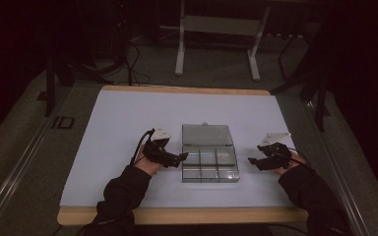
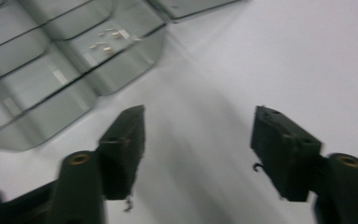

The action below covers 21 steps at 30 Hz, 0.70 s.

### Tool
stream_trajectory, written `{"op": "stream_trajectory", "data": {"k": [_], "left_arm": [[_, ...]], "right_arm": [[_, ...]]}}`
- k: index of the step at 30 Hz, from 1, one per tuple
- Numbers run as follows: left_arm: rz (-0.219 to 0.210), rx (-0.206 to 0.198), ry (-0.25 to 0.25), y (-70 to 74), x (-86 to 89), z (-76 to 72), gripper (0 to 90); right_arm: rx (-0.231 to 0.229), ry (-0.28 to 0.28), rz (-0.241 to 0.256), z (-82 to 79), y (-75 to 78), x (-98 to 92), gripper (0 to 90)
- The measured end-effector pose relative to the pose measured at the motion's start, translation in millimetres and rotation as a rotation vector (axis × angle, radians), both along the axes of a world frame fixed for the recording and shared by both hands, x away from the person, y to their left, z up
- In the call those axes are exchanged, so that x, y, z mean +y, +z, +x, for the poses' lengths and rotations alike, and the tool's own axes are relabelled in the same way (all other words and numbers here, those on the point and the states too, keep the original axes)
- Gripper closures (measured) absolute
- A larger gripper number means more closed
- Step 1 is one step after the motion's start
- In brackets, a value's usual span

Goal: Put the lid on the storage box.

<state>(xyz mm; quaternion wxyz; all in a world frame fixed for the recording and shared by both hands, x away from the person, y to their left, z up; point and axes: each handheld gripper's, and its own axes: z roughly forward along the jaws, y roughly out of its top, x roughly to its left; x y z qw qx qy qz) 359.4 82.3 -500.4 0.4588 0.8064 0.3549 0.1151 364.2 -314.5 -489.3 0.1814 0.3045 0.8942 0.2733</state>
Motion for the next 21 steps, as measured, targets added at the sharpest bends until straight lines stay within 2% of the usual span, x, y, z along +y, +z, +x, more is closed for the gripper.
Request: {"op": "stream_trajectory", "data": {"k": [2,5,8,10,14,18,21], "left_arm": [[0.006,0.006,0.005,0.1,-0.9,4.2,2.7],[0.011,0.023,0.017,-0.4,-2.9,12.5,2.8],[0.008,0.042,0.013,-0.8,-7.6,21.0,2.8],[-0.008,0.065,0.001,-1.6,-11.4,29.0,2.8],[-0.001,0.101,0.034,-5.8,-17.1,44.9,2.8],[0.022,0.137,0.077,-9.4,-23.1,58.2,2.9],[0.018,0.163,0.120,-10.8,-23.9,66.9,5.7]], "right_arm": [[-0.037,-0.045,0.024,1.2,-4.0,-3.8,27.0],[-0.031,-0.081,0.073,2.5,-8.1,-9.9,12.3],[-0.049,-0.120,0.089,1.7,-12.6,-14.5,11.5],[-0.087,-0.135,0.105,0.0,-13.7,-16.6,11.6],[-0.149,-0.154,0.093,-2.3,-13.5,-21.6,13.6],[-0.156,-0.178,0.101,-5.2,-12.6,-22.3,13.4],[-0.140,-0.206,0.149,-5.7,-11.9,-21.3,12.1]]}}
